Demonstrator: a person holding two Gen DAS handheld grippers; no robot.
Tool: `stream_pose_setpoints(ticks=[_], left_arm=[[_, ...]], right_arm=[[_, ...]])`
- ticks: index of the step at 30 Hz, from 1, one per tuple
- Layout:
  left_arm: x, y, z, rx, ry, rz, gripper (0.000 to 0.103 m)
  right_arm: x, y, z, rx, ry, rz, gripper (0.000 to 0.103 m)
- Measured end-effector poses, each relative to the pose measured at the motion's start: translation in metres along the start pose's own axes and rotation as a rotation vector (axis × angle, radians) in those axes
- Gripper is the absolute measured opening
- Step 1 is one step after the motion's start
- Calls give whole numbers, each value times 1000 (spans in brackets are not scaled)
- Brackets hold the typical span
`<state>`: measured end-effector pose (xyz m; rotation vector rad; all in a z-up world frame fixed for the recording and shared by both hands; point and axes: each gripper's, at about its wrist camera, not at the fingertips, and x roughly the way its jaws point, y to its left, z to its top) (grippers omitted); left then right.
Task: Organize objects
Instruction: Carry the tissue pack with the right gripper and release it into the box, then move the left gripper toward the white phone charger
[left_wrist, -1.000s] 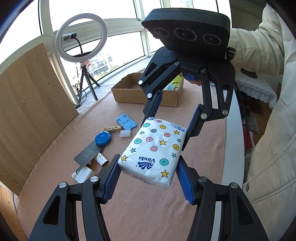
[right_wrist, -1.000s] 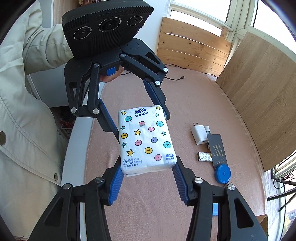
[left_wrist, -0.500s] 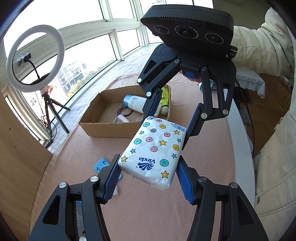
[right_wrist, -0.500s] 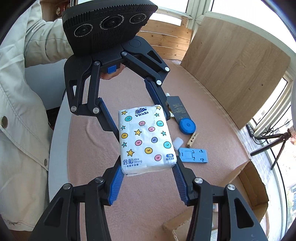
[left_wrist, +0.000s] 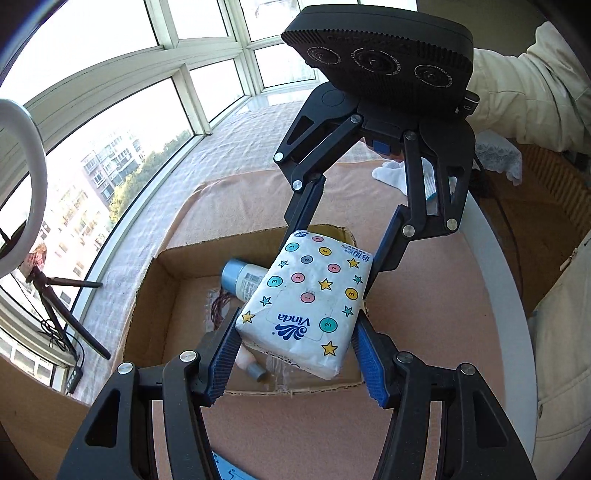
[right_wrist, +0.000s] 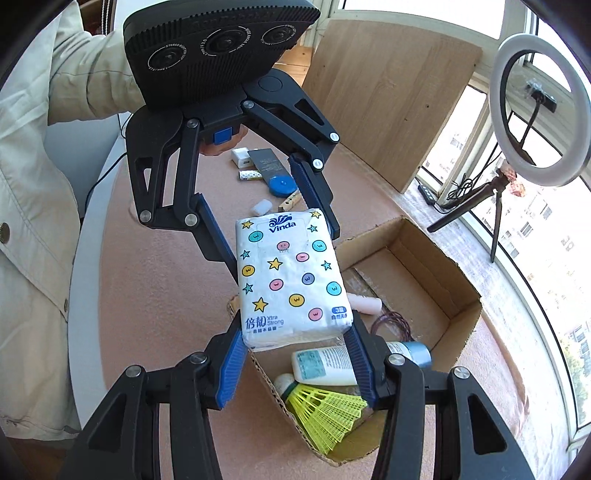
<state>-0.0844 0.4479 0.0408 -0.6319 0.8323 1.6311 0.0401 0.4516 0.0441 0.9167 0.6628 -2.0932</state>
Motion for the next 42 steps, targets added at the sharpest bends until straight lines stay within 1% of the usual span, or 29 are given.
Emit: stream_pose_setpoints(ticks=[1,3,4,5,6,8,10,12,14,17,18,21,25,29,32,34,36,39,42], left_arm=[[8,3,5,0,8,11,65],[23,10,10,-20,47,56,74],[29,12,10,-24,67,106,82],[32,14,9,-29,79,153,85],[33,16,6,-44,86,179,85],[30,19,-5,-97,97,190,86],[21,18,-22,-145,95,192,86],[9,11,-40,-172,88,194,86],[-3,6,-61,-201,89,202,90],[-24,-2,-97,-259,96,215,90],[-36,-9,-115,-283,99,224,90],[-63,-18,-158,-349,103,255,90],[-103,-25,-214,-446,85,309,91],[-145,-30,-268,-538,66,382,92],[-174,-32,-306,-622,56,429,93],[-191,-39,-326,-670,54,458,93],[-203,-42,-345,-715,67,494,93],[-223,-52,-367,-779,73,551,94],[-241,-65,-383,-845,62,580,95]], right_arm=[[-1,-4,-5,5,-2,-11,47],[0,-15,-13,20,13,-49,49],[2,-20,-17,36,42,-75,51],[4,-25,-20,51,68,-105,51],[3,-28,-23,65,78,-126,52],[-2,-31,-25,86,57,-140,54],[-7,-32,-24,93,38,-161,61],[-6,-31,-19,96,42,-165,61],[-2,-29,-9,84,50,-162,61],[13,-21,12,58,70,-148,61],[19,-17,21,48,77,-136,61],[43,0,52,-4,99,-104,61],[82,25,99,-60,118,-63,61],[123,55,145,-96,119,-2,61],[156,84,176,-100,125,75,62],[179,105,195,-124,118,127,62],[207,122,210,-139,142,152,62],[244,134,226,-164,164,149,61],[270,129,236,-140,184,126,61]])
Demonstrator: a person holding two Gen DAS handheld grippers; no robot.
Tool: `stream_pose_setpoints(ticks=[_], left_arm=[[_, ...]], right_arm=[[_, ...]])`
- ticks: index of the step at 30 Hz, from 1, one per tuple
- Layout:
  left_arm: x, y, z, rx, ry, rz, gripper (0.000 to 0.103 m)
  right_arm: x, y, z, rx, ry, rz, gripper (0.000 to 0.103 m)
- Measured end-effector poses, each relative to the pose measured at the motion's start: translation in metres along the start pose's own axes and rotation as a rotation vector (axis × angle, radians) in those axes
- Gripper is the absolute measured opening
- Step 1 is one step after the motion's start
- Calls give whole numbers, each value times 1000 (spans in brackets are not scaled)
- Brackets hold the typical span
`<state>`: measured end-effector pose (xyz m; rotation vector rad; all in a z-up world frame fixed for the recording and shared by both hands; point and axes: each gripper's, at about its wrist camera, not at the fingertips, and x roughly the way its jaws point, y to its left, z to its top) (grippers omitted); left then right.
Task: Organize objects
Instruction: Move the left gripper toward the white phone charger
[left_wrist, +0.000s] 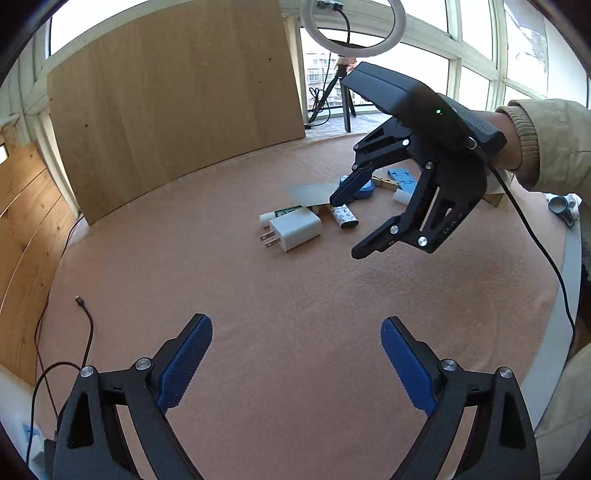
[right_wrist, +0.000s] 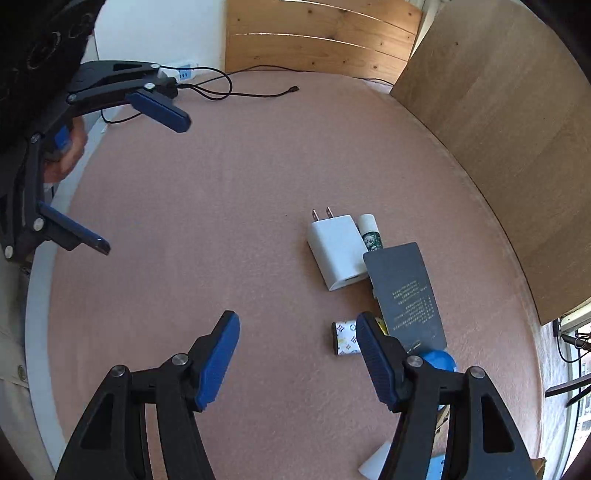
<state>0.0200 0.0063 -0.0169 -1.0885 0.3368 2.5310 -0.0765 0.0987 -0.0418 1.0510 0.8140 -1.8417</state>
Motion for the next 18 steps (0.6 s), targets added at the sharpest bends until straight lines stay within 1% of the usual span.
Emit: stream_pose_setpoints(ticks=[4,6,8,11,12,16,18], left_arm=[[-11,8,-19,-51,3,5,95],[-16,10,-27,-61,10,18,95],[-18,13,-33,-77,14,25,95],[-17,18,-34,-86,9,29,95],[-19,18,-34,-87,5,29,95],[-15,24,-29,-73,-19,15,95],[-12,25,-27,-65,-33,-10,95]], right_arm=[[17,-17,8,27,-7,12,61],[18,-23,12,28,-33,33,61],[24,-29,16,27,-27,63,60],[25,-26,20,2,-20,104,41],[24,-24,21,-4,-21,113,31],[19,-4,19,-50,-29,149,31],[14,10,14,-77,-30,188,31]])
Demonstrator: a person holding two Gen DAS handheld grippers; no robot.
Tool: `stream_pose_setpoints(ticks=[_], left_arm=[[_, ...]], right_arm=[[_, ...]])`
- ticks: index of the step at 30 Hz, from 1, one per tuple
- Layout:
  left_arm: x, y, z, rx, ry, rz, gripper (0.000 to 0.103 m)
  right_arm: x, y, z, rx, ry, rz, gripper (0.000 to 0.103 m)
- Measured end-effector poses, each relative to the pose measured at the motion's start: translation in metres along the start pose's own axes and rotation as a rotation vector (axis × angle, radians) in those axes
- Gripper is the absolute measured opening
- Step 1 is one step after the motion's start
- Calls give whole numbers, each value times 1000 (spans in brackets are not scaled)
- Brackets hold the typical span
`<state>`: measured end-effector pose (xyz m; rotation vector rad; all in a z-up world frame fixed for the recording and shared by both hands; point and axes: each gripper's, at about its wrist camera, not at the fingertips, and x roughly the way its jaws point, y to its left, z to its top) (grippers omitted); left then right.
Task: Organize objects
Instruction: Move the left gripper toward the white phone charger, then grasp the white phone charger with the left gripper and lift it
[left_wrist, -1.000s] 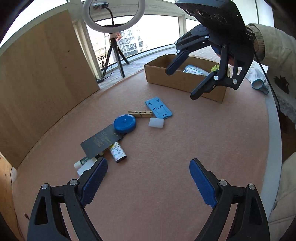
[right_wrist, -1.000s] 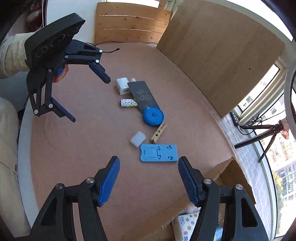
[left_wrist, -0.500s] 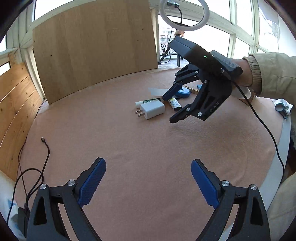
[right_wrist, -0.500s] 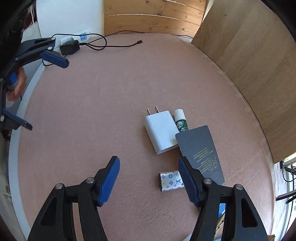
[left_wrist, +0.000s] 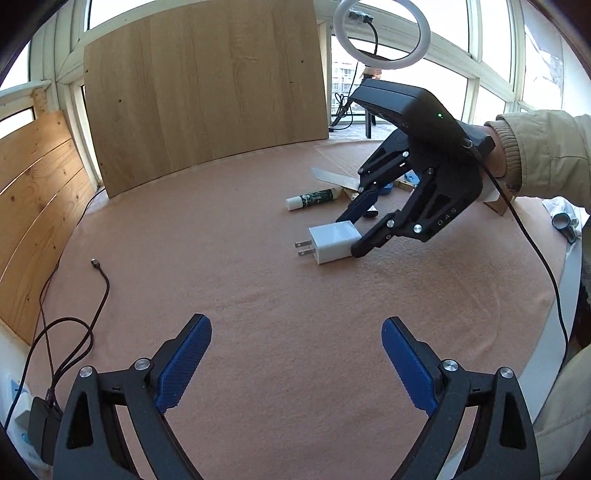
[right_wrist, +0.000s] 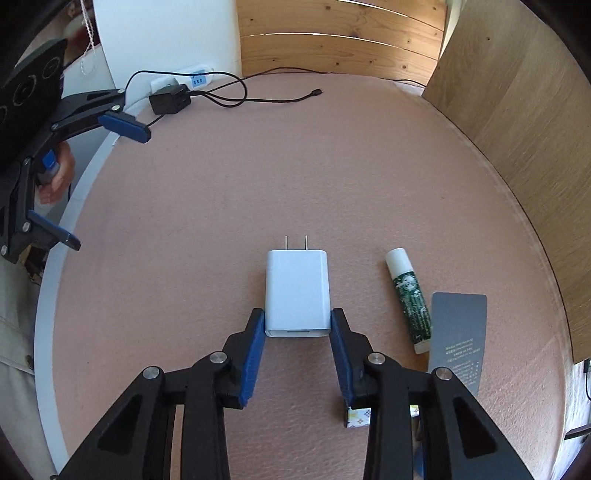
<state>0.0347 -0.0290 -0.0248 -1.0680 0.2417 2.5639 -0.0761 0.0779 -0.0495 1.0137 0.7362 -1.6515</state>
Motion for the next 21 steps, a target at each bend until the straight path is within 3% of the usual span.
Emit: stream_pose_setpoints(ticks=[3,6,10,12,16,18,21], left_arm=[[4,-7,1,46,-8,-85,95],[9,-33,-2,155,7,-194,94],[19,-78,-13,311,78,-313,74],[22,-99,-19,365,97,-352,71],[26,-124,-25,388,104,-416,63],[28,-132,-26,403,122,-461,46],[26,-137,-27,415,124,-469,44]], right_arm=[[-6,34,-10,-78,7,81,31],[-11,72,-26,-168,39,125,31],[-23,106,-47,-236,54,167,31],[-28,115,-57,-242,57,176,31],[-35,130,-74,-267,56,169,31],[-37,131,-79,-260,49,163,31],[-39,131,-84,-251,40,155,32]])
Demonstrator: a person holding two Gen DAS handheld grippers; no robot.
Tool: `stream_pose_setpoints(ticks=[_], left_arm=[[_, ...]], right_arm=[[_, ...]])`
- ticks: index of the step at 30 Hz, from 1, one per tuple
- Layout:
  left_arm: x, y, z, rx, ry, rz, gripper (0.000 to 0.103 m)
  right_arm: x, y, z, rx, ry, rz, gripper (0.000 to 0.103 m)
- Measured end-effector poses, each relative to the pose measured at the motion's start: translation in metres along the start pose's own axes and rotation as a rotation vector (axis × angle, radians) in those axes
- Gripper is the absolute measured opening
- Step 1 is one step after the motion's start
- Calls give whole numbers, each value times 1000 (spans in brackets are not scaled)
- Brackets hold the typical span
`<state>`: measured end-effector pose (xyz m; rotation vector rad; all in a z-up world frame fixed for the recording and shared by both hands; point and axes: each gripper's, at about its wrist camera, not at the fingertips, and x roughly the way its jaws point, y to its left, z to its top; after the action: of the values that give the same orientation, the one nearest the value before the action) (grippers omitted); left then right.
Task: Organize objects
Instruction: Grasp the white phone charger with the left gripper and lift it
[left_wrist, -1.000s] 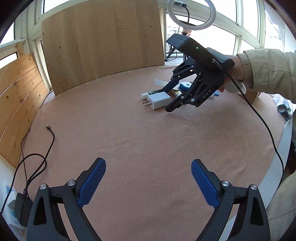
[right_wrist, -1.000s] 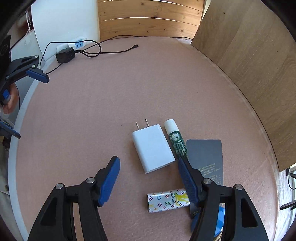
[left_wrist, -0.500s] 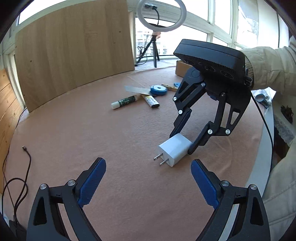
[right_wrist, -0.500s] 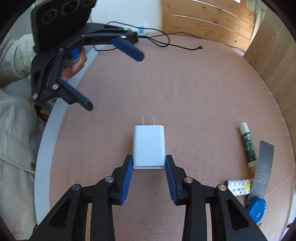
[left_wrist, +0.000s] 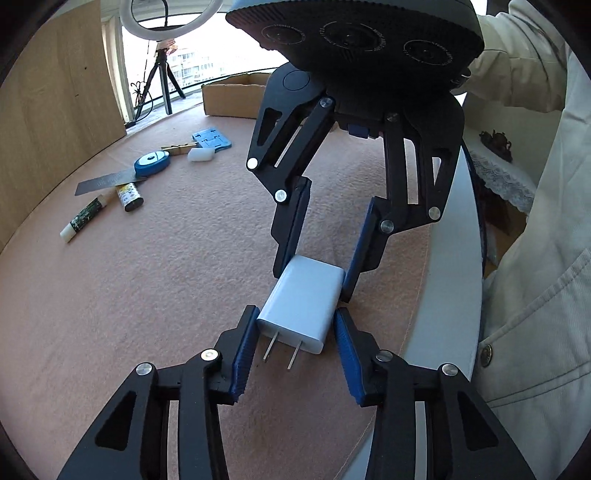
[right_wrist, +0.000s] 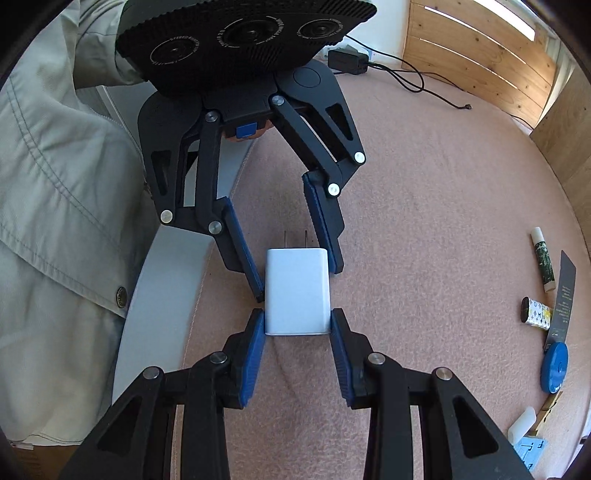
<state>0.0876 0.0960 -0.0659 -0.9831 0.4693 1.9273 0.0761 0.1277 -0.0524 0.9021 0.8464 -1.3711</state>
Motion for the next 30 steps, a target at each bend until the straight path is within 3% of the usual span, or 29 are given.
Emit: stream_pose_setpoints(ticks=[12,22,30], left_arm=[[-14,3,13,18,-24,-24,44],[-47,6,74,104,-83,50,44],[-36,12,120,171,-77,58,44]], right_arm=[[-14,-2,-3,47,-19,-3,32],[-81,-10,2,-11,-41,-143,32],[-104,-18,-12,-5,-38,-213,32]])
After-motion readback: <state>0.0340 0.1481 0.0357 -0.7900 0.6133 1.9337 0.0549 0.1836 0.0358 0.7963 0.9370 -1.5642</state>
